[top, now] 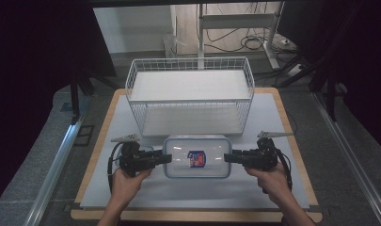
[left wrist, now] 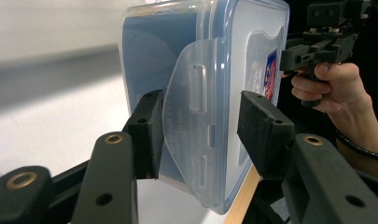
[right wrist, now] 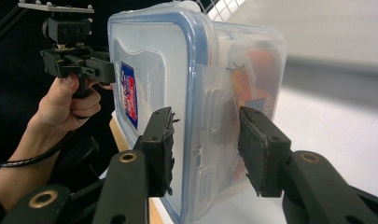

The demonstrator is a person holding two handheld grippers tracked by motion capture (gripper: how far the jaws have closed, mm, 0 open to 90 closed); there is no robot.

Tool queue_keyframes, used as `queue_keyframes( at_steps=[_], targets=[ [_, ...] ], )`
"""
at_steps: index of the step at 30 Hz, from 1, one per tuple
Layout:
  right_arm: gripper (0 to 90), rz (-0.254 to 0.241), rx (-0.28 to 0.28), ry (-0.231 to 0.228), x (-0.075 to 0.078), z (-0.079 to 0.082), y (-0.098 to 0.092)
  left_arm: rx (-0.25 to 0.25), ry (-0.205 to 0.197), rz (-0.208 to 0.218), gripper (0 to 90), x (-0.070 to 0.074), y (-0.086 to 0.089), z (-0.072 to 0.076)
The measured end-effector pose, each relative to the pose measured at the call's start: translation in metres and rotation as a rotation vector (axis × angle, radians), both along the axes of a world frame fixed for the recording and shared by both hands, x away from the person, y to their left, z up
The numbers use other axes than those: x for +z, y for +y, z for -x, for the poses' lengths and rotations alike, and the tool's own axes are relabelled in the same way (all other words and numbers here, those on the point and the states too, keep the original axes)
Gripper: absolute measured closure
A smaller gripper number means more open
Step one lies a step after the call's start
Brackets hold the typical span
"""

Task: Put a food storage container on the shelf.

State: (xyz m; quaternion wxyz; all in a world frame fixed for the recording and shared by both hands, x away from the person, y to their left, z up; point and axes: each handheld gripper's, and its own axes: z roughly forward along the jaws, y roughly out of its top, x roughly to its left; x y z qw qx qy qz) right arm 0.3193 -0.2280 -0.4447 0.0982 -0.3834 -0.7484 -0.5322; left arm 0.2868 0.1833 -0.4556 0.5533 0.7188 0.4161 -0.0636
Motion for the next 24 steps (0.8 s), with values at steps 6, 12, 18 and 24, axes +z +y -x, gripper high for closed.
queue_keyframes(
  at_steps=[6, 12, 18, 24],
  targets=[
    [56.8, -0.007, -0.001, -0.047, 0.025, -0.014, 0.004, 0.005, -0.02, 0.009, 52.2, 0.02, 0.003, -0.012],
    [56.8, -0.023, -0.003, -0.07, 0.048, -0.028, 0.008, 0.011, -0.043, 0.006, 52.2, 0.044, 0.007, -0.024],
    [56.8, -0.037, -0.009, -0.104, 0.072, -0.042, 0.011, 0.012, -0.076, 0.004, 52.2, 0.071, 0.011, -0.039],
    [56.7, -0.046, -0.022, -0.139, 0.098, -0.056, 0.015, 0.013, -0.099, 0.012, 52.2, 0.095, 0.016, -0.057]
  ],
)
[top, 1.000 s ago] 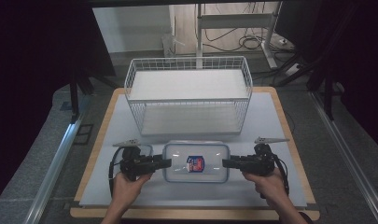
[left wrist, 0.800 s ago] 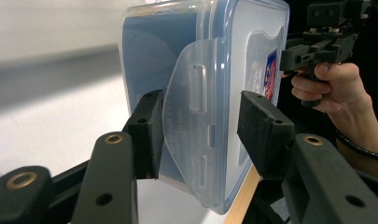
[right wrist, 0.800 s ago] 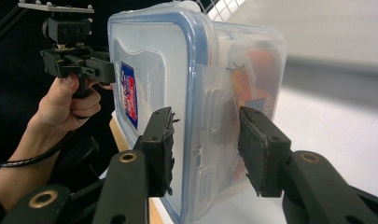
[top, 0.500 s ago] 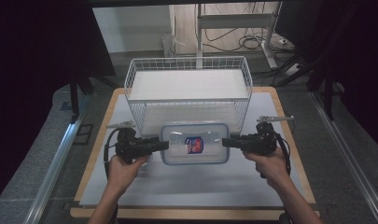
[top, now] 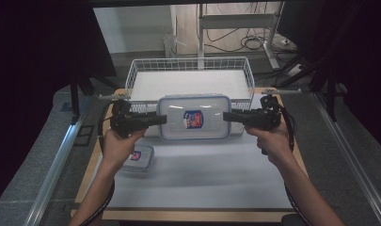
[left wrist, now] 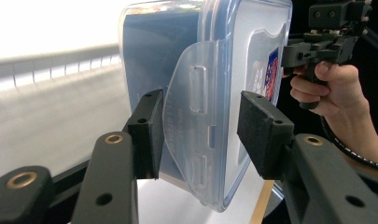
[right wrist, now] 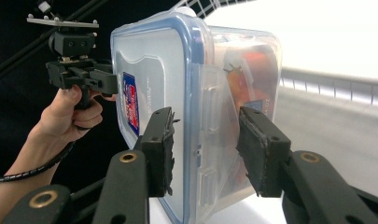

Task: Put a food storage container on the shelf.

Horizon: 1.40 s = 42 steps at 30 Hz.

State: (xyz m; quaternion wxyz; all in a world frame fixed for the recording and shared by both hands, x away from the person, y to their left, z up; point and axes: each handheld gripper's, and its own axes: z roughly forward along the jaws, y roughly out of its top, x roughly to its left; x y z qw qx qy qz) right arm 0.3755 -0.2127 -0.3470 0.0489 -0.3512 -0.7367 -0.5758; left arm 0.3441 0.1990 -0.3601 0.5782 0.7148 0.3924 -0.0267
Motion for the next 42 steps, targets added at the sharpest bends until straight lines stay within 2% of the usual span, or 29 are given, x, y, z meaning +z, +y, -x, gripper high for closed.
queue_keyframes(
  at_steps=[8, 14, 22, 26, 33, 42],
  targets=[
    [56.7, -0.019, -0.019, -0.024, 0.025, -0.023, 0.006, 0.01, -0.012, 0.008, 51.7, 0.025, 0.005, -0.025],
    [56.6, -0.029, -0.035, -0.024, 0.04, -0.041, 0.01, 0.013, -0.005, 0.021, 51.7, 0.034, 0.008, -0.042],
    [56.6, -0.038, -0.062, -0.024, 0.05, -0.061, 0.016, 0.034, 0.012, 0.029, 50.7, 0.042, 0.013, -0.066],
    [56.5, -0.039, -0.072, -0.02, 0.052, -0.073, 0.019, 0.048, 0.022, 0.026, 50.0, 0.044, 0.013, -0.078],
    [56.2, -0.056, -0.093, 0.029, 0.046, -0.091, 0.02, 0.077, 0.054, 0.023, 49.3, 0.041, 0.011, -0.096],
    [56.1, -0.069, -0.103, 0.068, 0.038, -0.104, 0.022, 0.112, 0.072, 0.046, 48.9, 0.039, 0.012, -0.105]
  ],
)
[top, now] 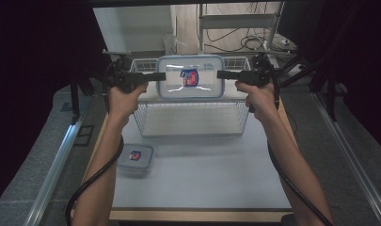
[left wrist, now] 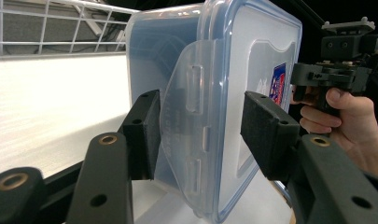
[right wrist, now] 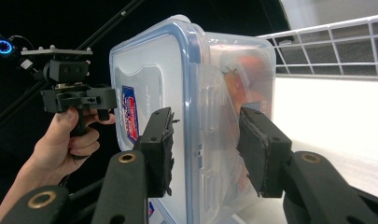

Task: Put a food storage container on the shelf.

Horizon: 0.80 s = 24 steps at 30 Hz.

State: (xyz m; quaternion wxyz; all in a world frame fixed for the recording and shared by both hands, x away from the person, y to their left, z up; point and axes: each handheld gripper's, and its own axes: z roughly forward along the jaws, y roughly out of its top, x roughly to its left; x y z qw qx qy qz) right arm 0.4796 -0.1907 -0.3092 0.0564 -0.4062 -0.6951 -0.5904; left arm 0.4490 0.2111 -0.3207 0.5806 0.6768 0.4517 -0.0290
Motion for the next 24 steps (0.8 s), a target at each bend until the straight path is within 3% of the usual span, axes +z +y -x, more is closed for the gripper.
queue_keyframes(
  at_steps=[5, 17, 24],
  targets=[
    [55.7, -0.002, 0.0, 0.007, -0.0008, -0.0036, 0.0001, 0.015, 0.001, 0.0, 48.7, 0.0005, -0.0005, -0.0006],
    [51.1, 0.015, -0.035, -0.058, -0.0053, -0.007, 0.0059, 0.051, -0.03, 0.015, 47.0, -0.005, -0.0021, -0.0026],
    [47.3, 0.026, -0.068, -0.079, -0.008, -0.0105, 0.0097, 0.096, -0.034, -0.005, 44.2, -0.0066, -0.0048, -0.0063]
  ],
)
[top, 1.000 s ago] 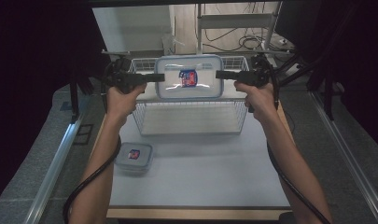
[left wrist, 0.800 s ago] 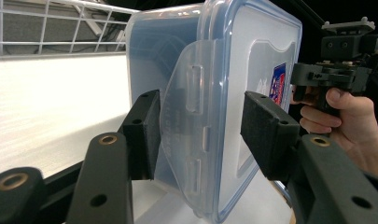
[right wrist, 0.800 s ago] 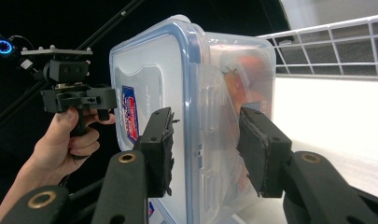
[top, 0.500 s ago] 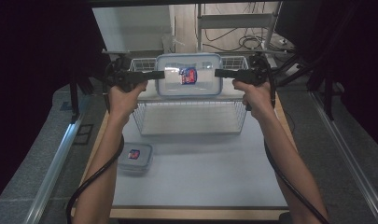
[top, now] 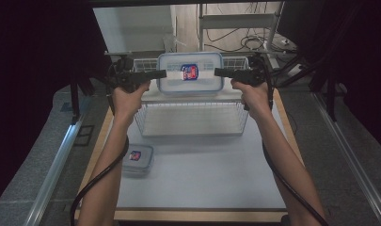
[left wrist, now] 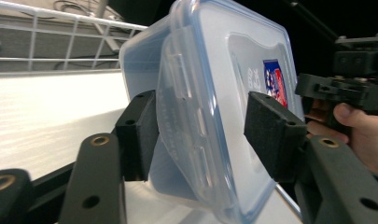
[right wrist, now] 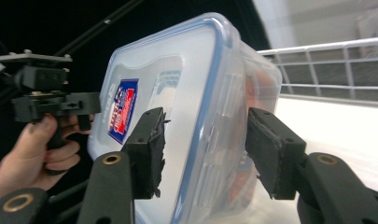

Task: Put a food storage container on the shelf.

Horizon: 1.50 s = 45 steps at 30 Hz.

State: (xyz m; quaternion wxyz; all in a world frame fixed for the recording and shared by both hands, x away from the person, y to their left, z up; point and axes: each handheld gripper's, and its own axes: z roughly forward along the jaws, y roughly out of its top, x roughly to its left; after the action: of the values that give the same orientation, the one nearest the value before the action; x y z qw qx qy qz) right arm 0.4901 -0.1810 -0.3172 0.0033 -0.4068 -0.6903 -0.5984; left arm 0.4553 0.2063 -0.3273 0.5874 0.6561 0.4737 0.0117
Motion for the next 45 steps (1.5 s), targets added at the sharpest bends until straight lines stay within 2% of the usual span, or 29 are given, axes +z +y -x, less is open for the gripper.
queue_keyframes(
  at_steps=[3, 5, 8, 10, 12, 13, 15, 16, 19, 23, 26, 30, 33, 38, 41, 45],
  targets=[
    [48.0, 0.048, -0.023, -0.034, 0.0, -0.001, 0.001, 0.02, -0.006, -0.073, 41.2, 0.0, -0.005, -0.002],
    [48.3, 0.075, -0.031, -0.044, -0.002, -0.001, 0.003, 0.035, -0.016, -0.102, 39.3, 0.0, -0.008, -0.003],
    [46.8, 0.098, -0.041, -0.077, -0.003, 0.0, 0.004, 0.057, -0.048, -0.116, 37.9, 0.0, -0.009, -0.001],
    [46.7, 0.118, -0.046, -0.105, -0.002, 0.003, 0.003, 0.069, -0.095, -0.135, 37.9, 0.002, -0.007, 0.005],
    [48.6, 0.15, -0.055, -0.159, 0.001, 0.009, 0.001, 0.075, -0.142, -0.156, 37.9, 0.004, -0.005, 0.011],
    [50.4, 0.163, -0.055, -0.177, 0.002, 0.011, 0.0, 0.07, -0.174, -0.167, 37.5, 0.005, -0.004, 0.016],
    [57.6, 0.184, -0.045, -0.201, 0.005, 0.018, -0.003, 0.06, -0.209, -0.185, 37.3, 0.005, -0.003, 0.024],
    [60.8, 0.191, -0.037, -0.208, 0.007, 0.021, -0.003, 0.057, -0.234, -0.208, 37.8, 0.005, -0.004, 0.03],
    [72.4, 0.242, -0.001, -0.247, 0.009, 0.033, -0.004, 0.049, -0.278, -0.261, 39.4, 0.003, -0.007, 0.043],
    [81.0, 0.294, 0.045, -0.285, 0.009, 0.046, -0.001, 0.024, -0.316, -0.306, 39.8, -0.001, -0.012, 0.058],
    [83.8, 0.324, 0.072, -0.3, 0.006, 0.054, 0.001, 0.008, -0.321, -0.313, 39.9, -0.006, -0.014, 0.065],
    [85.8, 0.319, 0.077, -0.287, 0.001, 0.061, 0.0, -0.013, -0.33, -0.314, 42.3, -0.014, -0.015, 0.078],
    [85.4, 0.319, 0.084, -0.282, -0.004, 0.068, -0.002, -0.032, -0.303, -0.322, 43.6, -0.022, -0.016, 0.089],
    [74.5, 0.333, 0.1, -0.295, -0.016, 0.082, -0.002, -0.072, -0.296, -0.327, 37.4, -0.035, -0.02, 0.109],
    [64.2, 0.354, 0.104, -0.306, -0.023, 0.093, -0.001, -0.091, -0.3, -0.348, 32.2, -0.043, -0.024, 0.122],
    [55.2, 0.367, 0.115, -0.31, -0.032, 0.105, -0.002, -0.1, -0.29, -0.374, 24.8, -0.055, -0.028, 0.135]
  ],
)
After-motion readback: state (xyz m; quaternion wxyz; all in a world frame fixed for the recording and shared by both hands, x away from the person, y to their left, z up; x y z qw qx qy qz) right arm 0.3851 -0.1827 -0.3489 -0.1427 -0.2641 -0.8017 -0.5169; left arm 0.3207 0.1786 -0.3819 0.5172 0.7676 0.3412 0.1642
